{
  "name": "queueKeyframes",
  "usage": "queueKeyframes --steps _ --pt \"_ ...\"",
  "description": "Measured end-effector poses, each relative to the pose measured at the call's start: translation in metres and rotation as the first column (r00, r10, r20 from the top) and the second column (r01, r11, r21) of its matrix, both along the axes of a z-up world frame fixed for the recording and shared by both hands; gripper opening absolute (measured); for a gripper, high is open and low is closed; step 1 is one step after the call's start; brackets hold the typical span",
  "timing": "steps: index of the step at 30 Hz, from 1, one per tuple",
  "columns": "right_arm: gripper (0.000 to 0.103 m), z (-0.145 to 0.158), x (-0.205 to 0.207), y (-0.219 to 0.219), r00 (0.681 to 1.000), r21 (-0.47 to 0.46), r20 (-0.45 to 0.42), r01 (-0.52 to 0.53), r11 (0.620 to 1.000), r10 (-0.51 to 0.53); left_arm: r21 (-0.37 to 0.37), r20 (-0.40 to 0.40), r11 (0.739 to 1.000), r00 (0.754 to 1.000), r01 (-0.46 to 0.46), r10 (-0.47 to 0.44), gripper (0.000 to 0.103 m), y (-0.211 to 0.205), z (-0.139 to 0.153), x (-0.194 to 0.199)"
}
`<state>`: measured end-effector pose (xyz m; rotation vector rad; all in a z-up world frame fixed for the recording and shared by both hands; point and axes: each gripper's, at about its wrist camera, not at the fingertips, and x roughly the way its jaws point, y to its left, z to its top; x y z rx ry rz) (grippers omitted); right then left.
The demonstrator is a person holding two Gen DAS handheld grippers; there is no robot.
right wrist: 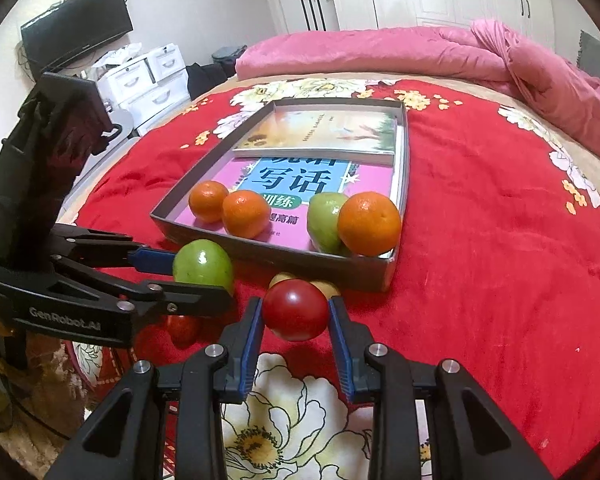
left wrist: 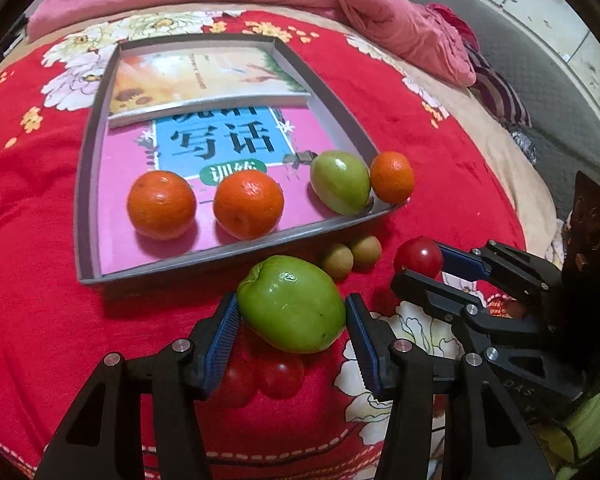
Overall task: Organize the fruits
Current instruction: 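Carry the guava to the tray with the left tool while the right tool lowers the tomato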
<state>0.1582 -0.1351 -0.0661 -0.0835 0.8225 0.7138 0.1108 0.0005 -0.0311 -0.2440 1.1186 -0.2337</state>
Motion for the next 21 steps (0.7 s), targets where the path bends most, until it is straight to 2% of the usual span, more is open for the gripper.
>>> queueKeyframes --steps 16,21 --pt "0.033 0.020 -0.006 0.000 0.996 0.060 0.085 -0.022 0.998 0.016 -0.011 0.087 0.996 0.993 -0.083 0.084 0.056 0.031 0.035 -0.017" --pt "0.033 0.023 -0.008 0.002 0.994 0.065 0.104 -0.029 0.997 0.022 0.018 0.119 0.991 0.985 -0.131 0.128 0.056 0.044 0.043 -0.022"
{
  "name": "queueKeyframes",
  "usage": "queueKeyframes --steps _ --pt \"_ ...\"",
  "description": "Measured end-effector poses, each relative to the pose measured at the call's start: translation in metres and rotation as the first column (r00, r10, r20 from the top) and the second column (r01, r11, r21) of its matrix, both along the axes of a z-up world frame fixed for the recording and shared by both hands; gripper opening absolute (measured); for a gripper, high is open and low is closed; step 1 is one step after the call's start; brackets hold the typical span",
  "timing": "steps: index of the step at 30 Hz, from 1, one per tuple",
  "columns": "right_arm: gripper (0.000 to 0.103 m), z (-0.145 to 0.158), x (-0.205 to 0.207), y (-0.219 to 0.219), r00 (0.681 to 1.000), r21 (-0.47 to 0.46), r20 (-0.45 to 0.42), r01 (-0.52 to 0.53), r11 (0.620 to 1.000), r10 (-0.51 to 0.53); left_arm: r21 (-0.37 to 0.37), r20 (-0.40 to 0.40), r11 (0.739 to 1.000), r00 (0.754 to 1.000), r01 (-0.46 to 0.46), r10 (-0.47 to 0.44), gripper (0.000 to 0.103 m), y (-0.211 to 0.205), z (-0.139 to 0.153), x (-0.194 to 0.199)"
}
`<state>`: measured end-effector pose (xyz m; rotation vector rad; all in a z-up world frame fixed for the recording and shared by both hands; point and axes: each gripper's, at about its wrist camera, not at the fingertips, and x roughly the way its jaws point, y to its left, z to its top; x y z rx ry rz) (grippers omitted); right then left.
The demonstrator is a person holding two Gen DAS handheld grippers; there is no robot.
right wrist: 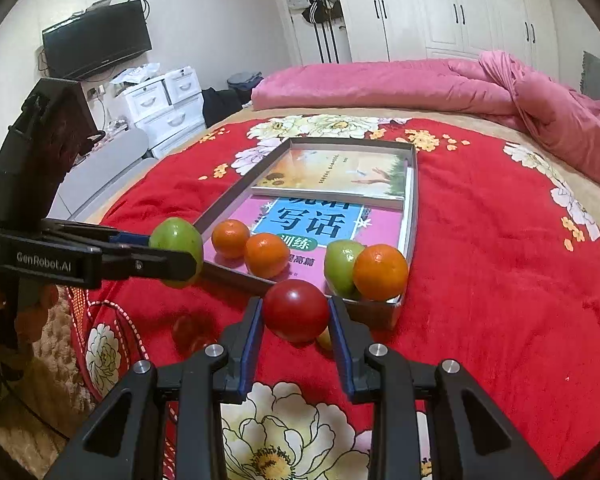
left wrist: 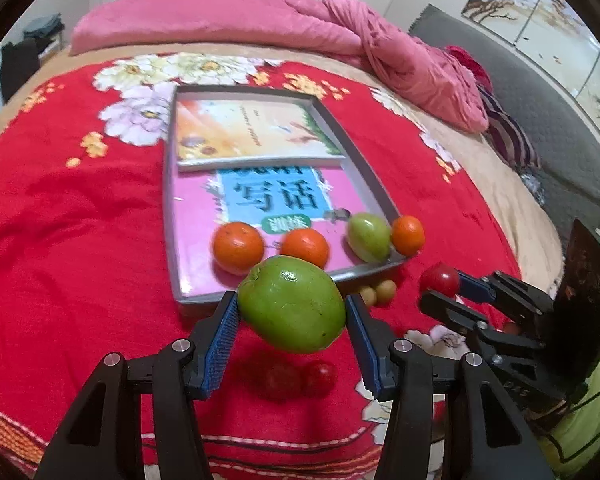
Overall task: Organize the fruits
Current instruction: 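Carry the guava to the tray with the left tool while the right tool lowers the tomato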
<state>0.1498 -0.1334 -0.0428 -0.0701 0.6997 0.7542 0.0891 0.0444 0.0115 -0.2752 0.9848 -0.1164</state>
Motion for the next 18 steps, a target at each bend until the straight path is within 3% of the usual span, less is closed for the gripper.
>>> queueKeyframes --steps 2,9,18 --pt "0.033 0.002 -0.001 0.000 1.000 0.009 0.005 -0.002 1.000 0.002 0.038 0.019 0.999 1.000 -0.021 0.021 0.056 0.004 0.004 -0.001" --pt "0.033 0.008 -0.003 -0.003 1.000 0.051 0.025 -0.005 0.999 0.004 0.059 0.058 0.995 0.995 -0.080 0.076 0.056 0.020 0.009 -0.001" --pt "0.033 0.010 0.001 0.003 0.999 0.039 0.044 0.017 0.999 -0.019 0.107 0.091 0.986 0.989 -0.128 0.119 0.056 0.028 0.000 0.005"
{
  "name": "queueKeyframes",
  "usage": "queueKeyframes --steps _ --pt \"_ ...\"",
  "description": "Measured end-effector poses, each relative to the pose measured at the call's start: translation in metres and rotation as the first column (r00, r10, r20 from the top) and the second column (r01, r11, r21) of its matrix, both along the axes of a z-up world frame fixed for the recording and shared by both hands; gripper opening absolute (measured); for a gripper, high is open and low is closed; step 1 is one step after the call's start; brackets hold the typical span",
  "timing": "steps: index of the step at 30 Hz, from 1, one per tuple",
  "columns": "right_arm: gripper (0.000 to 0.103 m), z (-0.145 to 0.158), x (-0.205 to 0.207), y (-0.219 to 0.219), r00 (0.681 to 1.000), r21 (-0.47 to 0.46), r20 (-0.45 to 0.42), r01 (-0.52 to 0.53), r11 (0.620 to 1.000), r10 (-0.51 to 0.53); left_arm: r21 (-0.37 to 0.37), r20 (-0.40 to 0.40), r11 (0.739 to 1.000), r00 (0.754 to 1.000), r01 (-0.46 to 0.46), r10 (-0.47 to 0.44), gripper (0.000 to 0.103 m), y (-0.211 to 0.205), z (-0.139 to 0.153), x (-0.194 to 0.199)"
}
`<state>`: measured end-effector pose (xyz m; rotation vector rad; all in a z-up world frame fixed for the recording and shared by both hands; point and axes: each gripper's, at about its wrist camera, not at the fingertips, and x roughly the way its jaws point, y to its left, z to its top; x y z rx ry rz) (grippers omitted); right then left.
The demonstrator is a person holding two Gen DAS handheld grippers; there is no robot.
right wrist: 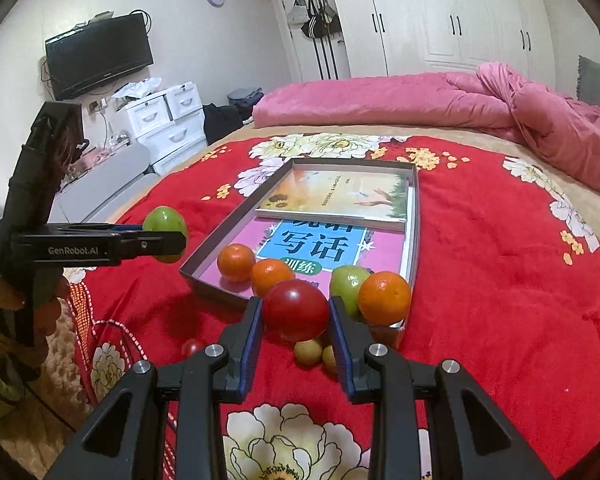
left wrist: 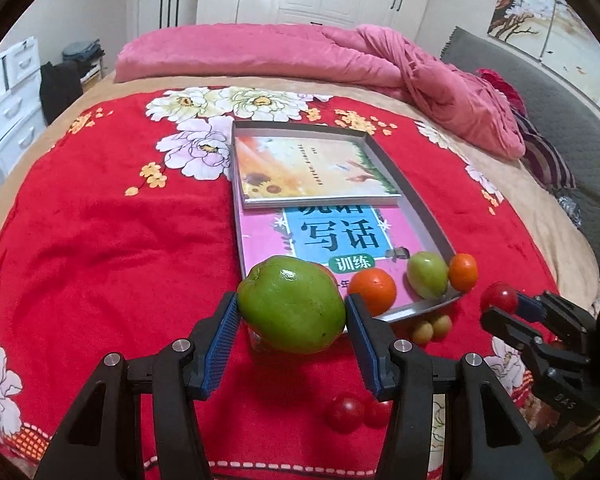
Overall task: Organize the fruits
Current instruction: 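Carry the guava to the tray with the left tool while the right tool lowers the tomato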
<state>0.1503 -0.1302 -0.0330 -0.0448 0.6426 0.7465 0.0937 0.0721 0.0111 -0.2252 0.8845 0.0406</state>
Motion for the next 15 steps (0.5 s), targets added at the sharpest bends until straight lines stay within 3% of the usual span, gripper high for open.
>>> queueKeyframes --steps 12,15 --pt "0.033 0.001 0.004 0.010 0.999 -0.031 0.031 0.008 1.000 -0.007 0.033 0.007 0.999 1.000 -0.010 0.009 0.056 0.000 -0.017 0.012" --pt "0.033 0.000 0.006 0.011 1.000 -0.036 0.029 0.011 0.999 -0.010 0.073 0.002 0.997 1.000 -0.007 0.007 0.056 -0.003 -0.021 0.013"
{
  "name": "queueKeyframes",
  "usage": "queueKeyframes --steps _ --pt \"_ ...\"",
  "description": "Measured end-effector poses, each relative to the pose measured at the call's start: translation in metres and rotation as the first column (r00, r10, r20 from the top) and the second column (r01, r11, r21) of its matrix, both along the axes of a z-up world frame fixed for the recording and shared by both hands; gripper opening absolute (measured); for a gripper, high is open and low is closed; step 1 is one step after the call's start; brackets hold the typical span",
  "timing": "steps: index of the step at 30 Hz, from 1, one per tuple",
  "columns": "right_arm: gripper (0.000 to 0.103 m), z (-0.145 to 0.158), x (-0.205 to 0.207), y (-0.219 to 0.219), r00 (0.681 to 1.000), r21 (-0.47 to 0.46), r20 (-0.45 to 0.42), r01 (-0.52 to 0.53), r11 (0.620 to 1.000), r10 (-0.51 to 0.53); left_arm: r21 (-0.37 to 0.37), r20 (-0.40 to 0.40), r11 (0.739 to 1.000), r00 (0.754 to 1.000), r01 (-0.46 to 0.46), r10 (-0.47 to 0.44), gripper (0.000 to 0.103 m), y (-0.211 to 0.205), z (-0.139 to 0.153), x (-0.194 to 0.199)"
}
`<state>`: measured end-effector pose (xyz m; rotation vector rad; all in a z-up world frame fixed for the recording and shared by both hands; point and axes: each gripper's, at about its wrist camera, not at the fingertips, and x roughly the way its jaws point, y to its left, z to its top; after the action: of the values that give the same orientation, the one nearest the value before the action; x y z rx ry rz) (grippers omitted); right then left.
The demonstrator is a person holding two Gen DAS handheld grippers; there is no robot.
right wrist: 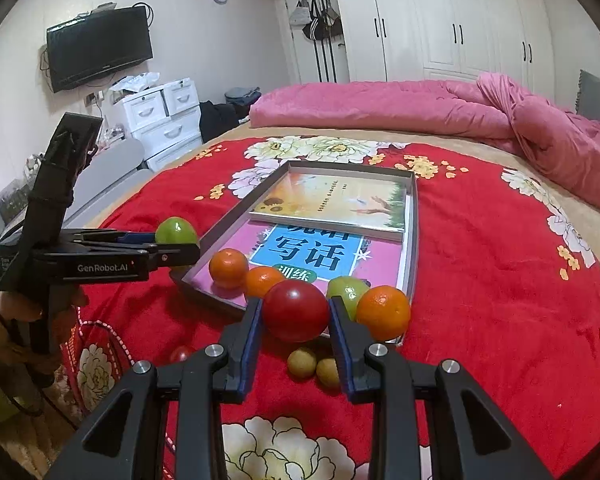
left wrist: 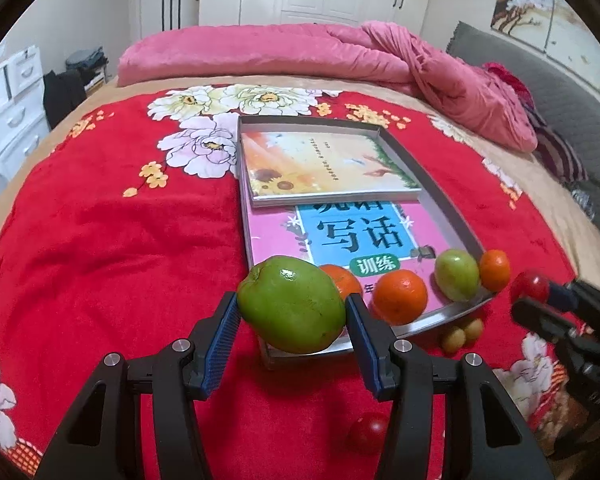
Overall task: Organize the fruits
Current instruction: 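Carry the guava to the tray with the left tool while the right tool lowers the tomato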
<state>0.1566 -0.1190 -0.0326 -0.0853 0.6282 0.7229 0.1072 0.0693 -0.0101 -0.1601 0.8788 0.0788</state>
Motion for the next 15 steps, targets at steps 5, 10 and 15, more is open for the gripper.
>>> queueKeyframes --steps 5,10,15 --pt "0.033 0.001 0.004 0.002 1.000 0.000 0.009 0.010 1.000 -0.010 0.008 -0.008 1.000 1.000 0.003 -0.003 0.056 0.001 -0.005 0.002" --pt "0.033 0.002 0.010 0.006 1.000 -0.009 0.019 0.013 1.000 -0.013 0.016 -0.009 1.000 1.000 0.013 -0.012 0.056 -0.002 -0.007 0.004" --pt "0.033 0.004 0.014 0.011 0.999 -0.011 0.031 0.014 1.000 -0.014 0.012 -0.012 1.000 1.000 0.016 -0.016 0.056 -0.004 -0.008 0.007"
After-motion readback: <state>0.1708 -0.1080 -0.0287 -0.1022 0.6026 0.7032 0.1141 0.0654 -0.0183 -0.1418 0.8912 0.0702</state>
